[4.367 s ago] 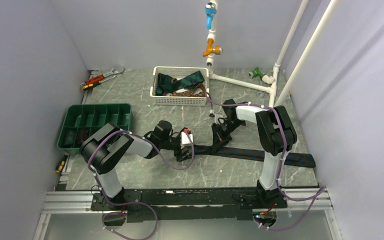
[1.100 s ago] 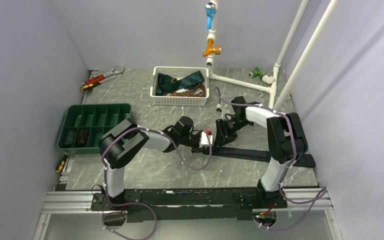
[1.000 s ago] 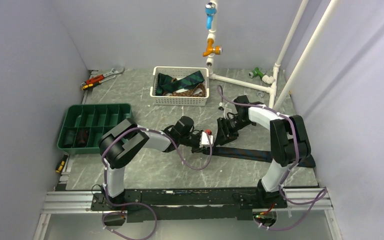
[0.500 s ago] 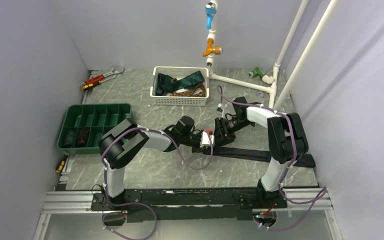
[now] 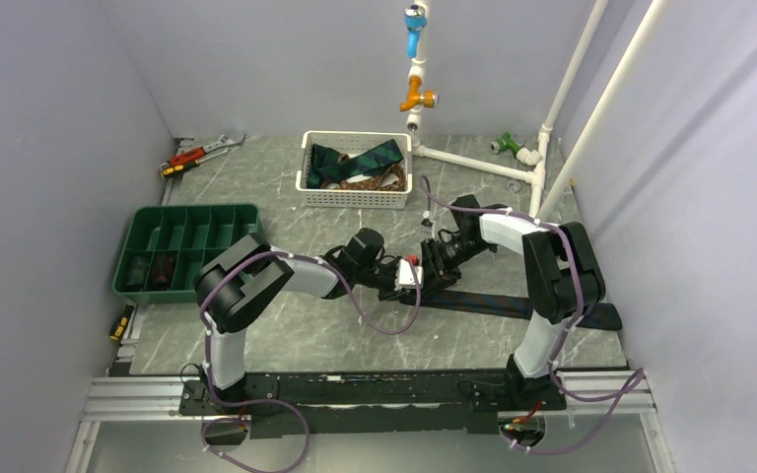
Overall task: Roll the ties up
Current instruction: Roll the tie at the center of the board.
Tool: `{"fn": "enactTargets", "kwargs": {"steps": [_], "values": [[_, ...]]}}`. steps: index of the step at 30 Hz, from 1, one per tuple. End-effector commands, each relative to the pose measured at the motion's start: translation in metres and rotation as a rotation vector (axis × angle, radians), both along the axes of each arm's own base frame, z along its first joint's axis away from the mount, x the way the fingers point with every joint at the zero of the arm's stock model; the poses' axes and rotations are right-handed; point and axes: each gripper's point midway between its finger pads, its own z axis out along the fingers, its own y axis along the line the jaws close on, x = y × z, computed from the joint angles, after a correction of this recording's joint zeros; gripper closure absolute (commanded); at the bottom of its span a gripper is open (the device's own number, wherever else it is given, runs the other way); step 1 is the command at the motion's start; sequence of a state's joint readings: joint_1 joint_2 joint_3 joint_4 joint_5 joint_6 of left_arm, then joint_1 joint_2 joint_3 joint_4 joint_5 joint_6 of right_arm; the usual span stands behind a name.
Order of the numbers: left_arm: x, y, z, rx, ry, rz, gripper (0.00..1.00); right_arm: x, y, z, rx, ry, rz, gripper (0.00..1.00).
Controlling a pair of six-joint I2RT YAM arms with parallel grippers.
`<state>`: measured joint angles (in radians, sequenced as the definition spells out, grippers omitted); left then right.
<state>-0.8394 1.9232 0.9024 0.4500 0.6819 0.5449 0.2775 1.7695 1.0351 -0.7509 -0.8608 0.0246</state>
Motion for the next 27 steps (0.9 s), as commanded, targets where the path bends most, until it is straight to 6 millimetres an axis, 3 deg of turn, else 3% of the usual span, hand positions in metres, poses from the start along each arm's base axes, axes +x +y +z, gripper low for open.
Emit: {"fn": "enactTargets", "kwargs": {"steps": [1, 3, 4, 6, 8, 11, 15, 18, 21, 27], "values": [[-0.018, 0.046, -0.069, 0.266, 0.102, 0.058, 0.66, 0.012, -0.004, -0.008, -0.076, -0.051, 0.014, 0.82], [-0.019, 0.047, -0.068, 0.266, 0.102, 0.055, 0.66, 0.014, -0.009, -0.014, -0.111, -0.053, 0.01, 0.97], [-0.02, 0.047, -0.068, 0.266, 0.1, 0.051, 0.65, 0.012, -0.012, -0.019, -0.124, -0.058, 0.029, 1.0], [-0.018, 0.046, -0.066, 0.258, 0.09, 0.051, 0.59, 0.007, -0.018, -0.026, -0.153, -0.048, 0.049, 1.0], [-0.015, 0.043, -0.059, 0.23, 0.079, 0.054, 0.44, 0.004, -0.023, -0.032, -0.172, -0.044, 0.063, 1.0], [-0.009, 0.034, -0.033, 0.119, 0.046, 0.041, 0.25, 0.0, -0.029, -0.037, -0.191, -0.042, 0.08, 1.0], [-0.009, 0.02, 0.006, -0.017, -0.009, -0.002, 0.12, 0.0, -0.029, -0.036, -0.169, -0.035, 0.082, 1.0], [-0.014, 0.012, 0.02, -0.057, 0.0, -0.052, 0.03, 0.001, -0.027, -0.033, -0.148, -0.046, 0.078, 1.0], [-0.019, 0.004, 0.014, -0.035, 0.019, -0.078, 0.01, 0.001, -0.025, -0.03, -0.131, -0.05, 0.075, 1.0], [-0.005, -0.016, -0.016, 0.045, 0.047, -0.045, 0.1, 0.001, -0.021, -0.026, -0.094, -0.046, 0.08, 1.0]]}}
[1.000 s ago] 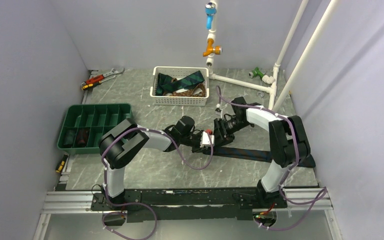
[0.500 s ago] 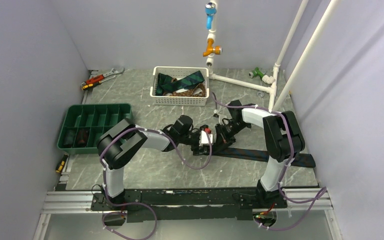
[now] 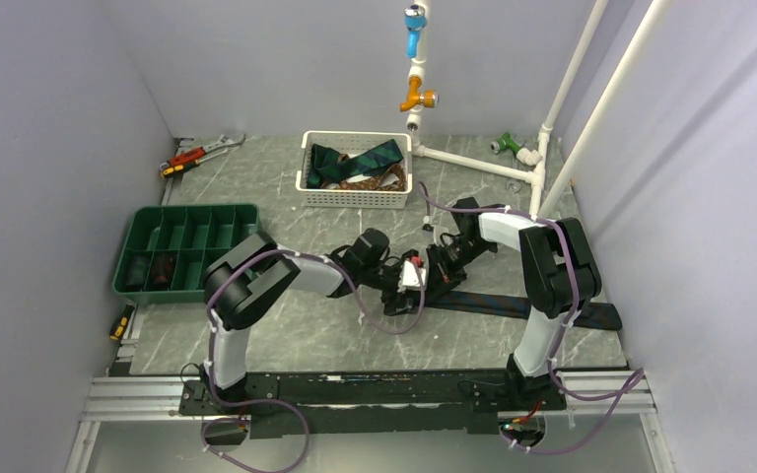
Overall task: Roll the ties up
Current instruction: Roll the tie at the center of the board.
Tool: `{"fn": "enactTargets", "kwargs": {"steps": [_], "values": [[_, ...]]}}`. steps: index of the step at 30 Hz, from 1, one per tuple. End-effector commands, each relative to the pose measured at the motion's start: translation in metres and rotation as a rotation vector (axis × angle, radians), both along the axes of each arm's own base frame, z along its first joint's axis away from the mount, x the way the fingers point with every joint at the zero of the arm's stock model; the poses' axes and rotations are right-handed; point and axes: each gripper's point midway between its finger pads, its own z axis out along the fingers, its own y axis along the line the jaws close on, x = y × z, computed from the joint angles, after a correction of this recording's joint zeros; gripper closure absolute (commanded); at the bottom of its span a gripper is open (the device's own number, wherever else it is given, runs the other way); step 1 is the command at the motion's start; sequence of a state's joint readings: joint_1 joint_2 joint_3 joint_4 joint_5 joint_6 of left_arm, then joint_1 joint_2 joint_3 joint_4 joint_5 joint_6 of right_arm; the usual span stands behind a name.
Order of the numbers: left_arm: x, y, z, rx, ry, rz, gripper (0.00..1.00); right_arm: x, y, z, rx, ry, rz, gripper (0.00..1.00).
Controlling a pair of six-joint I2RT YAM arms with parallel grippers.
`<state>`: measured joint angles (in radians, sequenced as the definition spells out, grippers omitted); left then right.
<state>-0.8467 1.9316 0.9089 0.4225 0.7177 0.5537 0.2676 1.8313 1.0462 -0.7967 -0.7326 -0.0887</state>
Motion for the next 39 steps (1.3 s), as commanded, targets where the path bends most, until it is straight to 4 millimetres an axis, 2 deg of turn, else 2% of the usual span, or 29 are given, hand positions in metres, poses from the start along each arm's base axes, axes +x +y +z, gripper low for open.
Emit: {"fn": "enactTargets", "kwargs": {"steps": [1, 2, 4, 8, 9, 11, 12, 17, 20, 24, 28, 32, 39], "values": [[0.007, -0.017, -0.015, 0.046, 0.011, -0.008, 0.12, 0.002, 0.002, 0.005, 0.041, -0.021, 0.018, 1.0], [0.009, -0.017, -0.019, 0.055, 0.003, -0.007, 0.14, 0.002, 0.002, 0.006, 0.046, -0.02, 0.019, 1.0], [0.008, -0.013, -0.029, 0.095, -0.005, -0.012, 0.25, 0.004, 0.003, 0.01, 0.06, -0.018, 0.016, 1.0], [-0.001, 0.013, -0.04, 0.159, 0.003, -0.022, 0.59, 0.013, 0.004, 0.019, 0.093, -0.023, -0.011, 1.0], [-0.005, 0.02, -0.044, 0.178, 0.012, -0.025, 0.63, 0.016, 0.004, 0.02, 0.095, -0.025, -0.019, 0.94], [-0.013, 0.03, -0.049, 0.2, 0.027, -0.019, 0.67, 0.018, 0.007, 0.022, 0.111, -0.023, -0.033, 0.85], [-0.015, 0.034, -0.05, 0.209, 0.036, -0.009, 0.69, 0.019, 0.009, 0.023, 0.125, -0.02, -0.039, 0.84], [-0.011, 0.038, -0.049, 0.233, 0.086, 0.074, 0.73, 0.026, 0.018, 0.02, 0.167, -0.009, -0.05, 1.0], [-0.019, 0.046, -0.052, 0.252, 0.105, 0.077, 0.74, 0.034, 0.02, 0.018, 0.168, -0.019, -0.055, 1.0], [-0.034, 0.06, -0.055, 0.273, 0.145, 0.065, 0.7, 0.034, 0.017, 0.015, 0.144, -0.024, -0.036, 1.0], [-0.04, 0.056, -0.052, 0.248, 0.185, 0.051, 0.55, 0.027, 0.011, 0.003, 0.098, -0.009, -0.019, 1.0], [-0.03, 0.045, -0.038, 0.193, 0.159, 0.046, 0.36, 0.017, 0.015, 0.001, 0.11, 0.03, 0.013, 1.0], [-0.009, 0.032, -0.006, 0.11, 0.033, 0.025, 0.21, 0.013, 0.019, 0.002, 0.128, 0.032, 0.025, 1.0]]}}
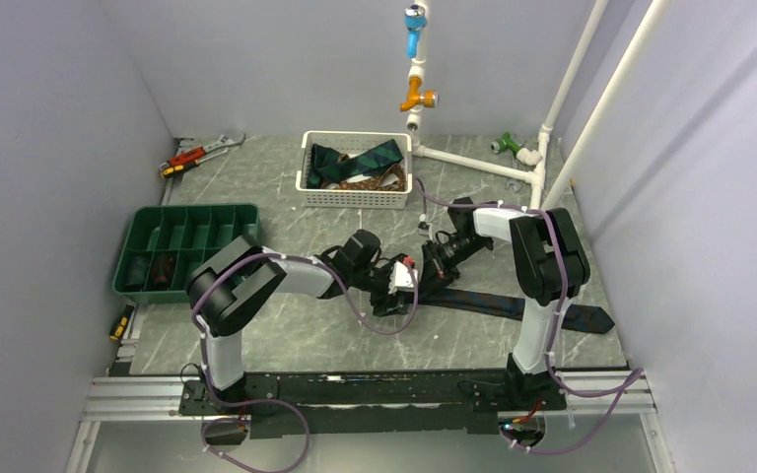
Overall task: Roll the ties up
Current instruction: Roll the tie at the center of the board.
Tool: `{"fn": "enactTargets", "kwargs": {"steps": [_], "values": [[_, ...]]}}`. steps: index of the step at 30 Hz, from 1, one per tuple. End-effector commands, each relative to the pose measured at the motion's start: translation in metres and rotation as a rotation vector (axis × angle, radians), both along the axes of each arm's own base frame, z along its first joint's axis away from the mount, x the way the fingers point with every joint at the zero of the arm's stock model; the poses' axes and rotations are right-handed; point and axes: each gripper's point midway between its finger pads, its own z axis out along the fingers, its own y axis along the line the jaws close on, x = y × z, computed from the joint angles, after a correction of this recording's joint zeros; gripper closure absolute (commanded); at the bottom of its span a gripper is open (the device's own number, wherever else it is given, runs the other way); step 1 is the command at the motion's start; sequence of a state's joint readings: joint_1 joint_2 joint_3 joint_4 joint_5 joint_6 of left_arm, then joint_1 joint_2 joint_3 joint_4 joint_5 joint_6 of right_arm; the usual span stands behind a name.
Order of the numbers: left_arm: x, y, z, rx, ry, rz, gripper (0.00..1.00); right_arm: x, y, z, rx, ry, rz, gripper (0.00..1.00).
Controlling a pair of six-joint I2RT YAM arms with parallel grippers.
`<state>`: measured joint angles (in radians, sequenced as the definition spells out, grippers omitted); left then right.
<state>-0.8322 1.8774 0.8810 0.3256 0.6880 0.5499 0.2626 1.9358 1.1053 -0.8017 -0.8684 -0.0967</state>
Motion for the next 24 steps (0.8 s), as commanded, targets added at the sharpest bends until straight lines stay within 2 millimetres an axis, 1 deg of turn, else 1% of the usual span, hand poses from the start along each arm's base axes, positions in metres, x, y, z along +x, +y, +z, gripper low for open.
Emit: {"fn": "enactTargets", "kwargs": {"steps": [1, 3, 5, 7, 10, 11, 12, 14, 15, 18, 19, 22, 24], "values": [[-0.004, 0.011, 0.002, 0.035, -0.025, -0.02, 0.19, 0.006, 0.002, 0.002, 0.011, -0.05, 0.027, 1.0], [0.002, 0.006, 0.008, 0.021, -0.066, -0.035, 0.17, 0.006, 0.002, 0.003, 0.016, -0.047, 0.027, 1.0], [0.009, -0.002, 0.012, 0.008, -0.083, -0.045, 0.14, 0.005, 0.003, 0.005, 0.026, -0.043, 0.028, 1.0], [0.011, -0.012, 0.012, 0.003, -0.089, -0.07, 0.12, 0.005, 0.004, 0.007, 0.037, -0.039, 0.029, 1.0], [0.007, -0.021, 0.004, 0.006, -0.086, -0.125, 0.13, 0.008, 0.007, 0.012, 0.051, -0.043, 0.022, 1.0], [0.005, -0.022, 0.004, 0.004, -0.091, -0.145, 0.14, 0.009, 0.007, 0.014, 0.056, -0.046, 0.021, 1.0], [0.002, -0.023, -0.001, 0.008, -0.094, -0.168, 0.16, 0.009, 0.008, 0.015, 0.061, -0.044, 0.021, 1.0], [-0.003, -0.024, -0.007, 0.015, -0.094, -0.213, 0.21, 0.009, 0.009, 0.018, 0.07, -0.038, 0.019, 1.0], [-0.005, -0.023, -0.01, 0.023, -0.089, -0.226, 0.25, 0.01, 0.01, 0.02, 0.074, -0.035, 0.018, 1.0], [-0.012, -0.018, -0.02, 0.056, -0.058, -0.26, 0.46, 0.013, 0.009, 0.025, 0.08, -0.041, 0.012, 1.0], [-0.016, -0.015, -0.022, 0.062, -0.05, -0.27, 0.52, 0.014, 0.008, 0.026, 0.078, -0.042, 0.009, 1.0], [-0.024, -0.007, -0.029, 0.079, -0.025, -0.282, 0.61, 0.015, 0.003, 0.024, 0.06, -0.043, 0.005, 1.0], [-0.026, -0.004, -0.031, 0.095, 0.0, -0.27, 0.63, 0.014, -0.003, 0.015, 0.015, -0.044, 0.007, 1.0]]}}
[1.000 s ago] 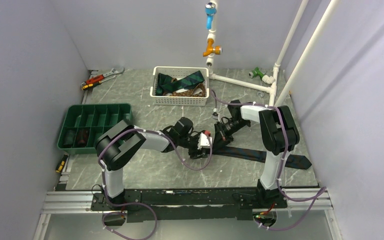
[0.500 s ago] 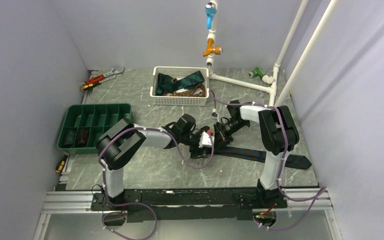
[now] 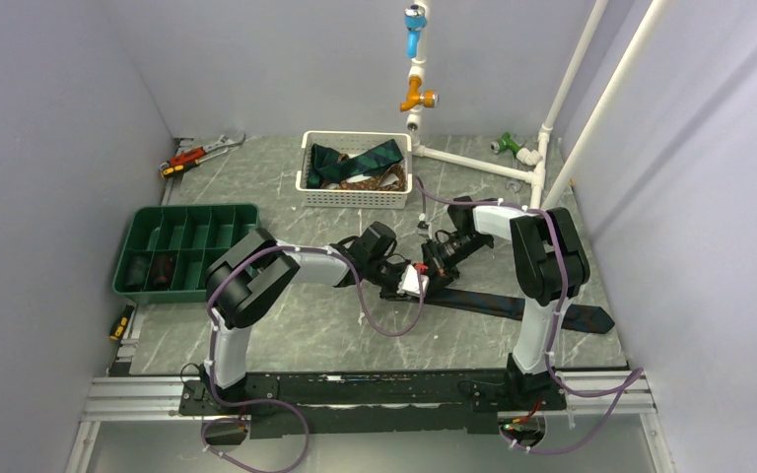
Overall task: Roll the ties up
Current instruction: Roll the tie at the center of the board.
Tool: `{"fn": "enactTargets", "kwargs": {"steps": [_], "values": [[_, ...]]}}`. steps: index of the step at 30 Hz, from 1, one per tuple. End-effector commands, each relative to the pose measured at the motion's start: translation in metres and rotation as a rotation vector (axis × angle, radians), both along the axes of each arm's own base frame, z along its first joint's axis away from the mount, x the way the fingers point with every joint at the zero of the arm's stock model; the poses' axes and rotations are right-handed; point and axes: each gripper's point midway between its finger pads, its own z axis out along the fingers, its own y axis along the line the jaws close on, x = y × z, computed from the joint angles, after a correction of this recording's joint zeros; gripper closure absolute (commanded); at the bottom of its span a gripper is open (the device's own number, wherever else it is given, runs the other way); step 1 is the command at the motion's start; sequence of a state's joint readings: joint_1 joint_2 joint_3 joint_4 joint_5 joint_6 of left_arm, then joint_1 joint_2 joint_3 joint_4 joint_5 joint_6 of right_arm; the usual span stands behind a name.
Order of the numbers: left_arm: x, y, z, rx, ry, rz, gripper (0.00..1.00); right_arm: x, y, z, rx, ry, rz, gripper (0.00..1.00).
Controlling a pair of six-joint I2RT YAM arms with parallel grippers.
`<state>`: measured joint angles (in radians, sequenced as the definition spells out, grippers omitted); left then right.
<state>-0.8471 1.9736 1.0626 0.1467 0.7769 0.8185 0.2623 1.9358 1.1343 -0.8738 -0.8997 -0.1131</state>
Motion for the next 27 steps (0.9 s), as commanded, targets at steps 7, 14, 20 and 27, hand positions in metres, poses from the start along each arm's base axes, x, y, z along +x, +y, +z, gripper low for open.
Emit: {"fn": "enactTargets", "kwargs": {"steps": [7, 14, 20, 27], "values": [[-0.037, 0.035, -0.039, 0.185, 0.218, 0.038, 0.61, 0.017, -0.018, -0.034, -0.13, -0.031, 0.011, 1.0], [-0.029, 0.044, -0.034, 0.16, 0.249, 0.113, 0.41, 0.023, -0.022, -0.048, -0.178, -0.036, 0.019, 1.0], [-0.025, 0.04, -0.035, 0.151, 0.231, 0.101, 0.72, 0.028, -0.015, -0.038, -0.131, -0.059, 0.011, 1.0], [-0.03, 0.046, -0.044, 0.186, 0.305, 0.14, 0.83, 0.033, -0.01, -0.001, -0.057, -0.122, -0.023, 0.8]]}}
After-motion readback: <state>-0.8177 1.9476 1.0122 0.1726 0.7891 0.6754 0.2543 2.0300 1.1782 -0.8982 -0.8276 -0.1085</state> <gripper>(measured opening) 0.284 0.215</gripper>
